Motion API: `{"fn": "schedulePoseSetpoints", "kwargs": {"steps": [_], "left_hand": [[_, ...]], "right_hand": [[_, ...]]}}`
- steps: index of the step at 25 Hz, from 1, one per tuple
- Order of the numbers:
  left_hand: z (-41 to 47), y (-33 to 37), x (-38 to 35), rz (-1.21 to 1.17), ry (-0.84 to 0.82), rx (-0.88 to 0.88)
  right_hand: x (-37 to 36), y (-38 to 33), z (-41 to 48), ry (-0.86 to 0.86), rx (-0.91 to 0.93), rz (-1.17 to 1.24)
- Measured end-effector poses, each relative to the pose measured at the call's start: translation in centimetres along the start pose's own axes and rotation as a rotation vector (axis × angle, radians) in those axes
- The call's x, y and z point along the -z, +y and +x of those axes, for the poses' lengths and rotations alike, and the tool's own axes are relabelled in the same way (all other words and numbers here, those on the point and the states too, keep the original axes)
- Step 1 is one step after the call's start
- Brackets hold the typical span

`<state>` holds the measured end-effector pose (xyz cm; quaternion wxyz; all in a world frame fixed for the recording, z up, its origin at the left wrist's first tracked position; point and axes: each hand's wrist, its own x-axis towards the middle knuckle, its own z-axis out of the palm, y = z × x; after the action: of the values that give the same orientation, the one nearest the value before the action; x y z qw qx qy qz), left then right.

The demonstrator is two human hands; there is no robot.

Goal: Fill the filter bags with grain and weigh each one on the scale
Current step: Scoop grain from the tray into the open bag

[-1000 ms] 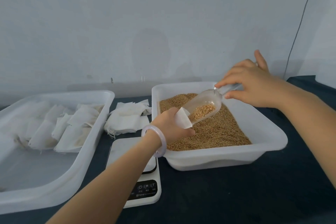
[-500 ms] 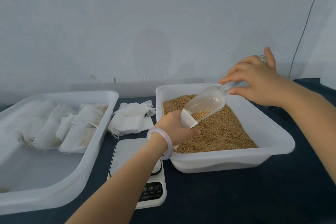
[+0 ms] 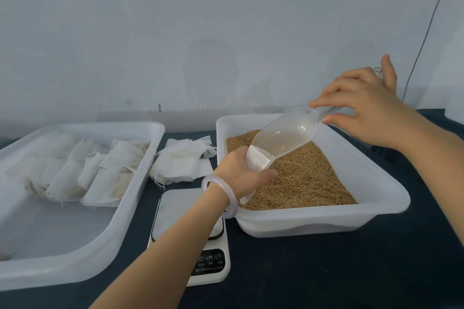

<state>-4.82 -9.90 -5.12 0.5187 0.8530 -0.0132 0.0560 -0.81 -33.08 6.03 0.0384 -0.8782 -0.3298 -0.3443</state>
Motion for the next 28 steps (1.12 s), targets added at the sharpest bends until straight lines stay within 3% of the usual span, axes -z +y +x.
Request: {"fn": "schedulePoseSetpoints", "kwargs": {"steps": [3, 6, 8, 12, 21, 28], "left_hand": [[0.0, -0.2, 0.1, -0.019, 0.012, 0.002], [0.0, -0.3, 0.2, -0.012, 0.025, -0.005], [0.0, -0.3, 0.1, -0.007, 0.035, -0.011], [0.1, -0.4, 0.2, 0.023, 0.063, -0.019], [0.2, -0.6, 0.2, 0.036, 0.077, -0.043], [0.2, -0.4, 0.2, 0.076, 0.064, -0.025]], "right_hand": [[-0.5, 1.2, -0.1, -0.040, -0.143, 0.014], [-1.8, 2.3, -1.4, -0.258, -0.295, -0.116], [-3.5, 1.8, -2.8, -0.428, -0.234, -0.184], [-7.3, -1.0, -4.7, -0.542, -0.133, -0.089], [-6.7, 2.0, -6.7, -0.470, -0.425, 0.332], [-2.2, 2.4, -3.4, -0.267, -0.391, 0.619]]}}
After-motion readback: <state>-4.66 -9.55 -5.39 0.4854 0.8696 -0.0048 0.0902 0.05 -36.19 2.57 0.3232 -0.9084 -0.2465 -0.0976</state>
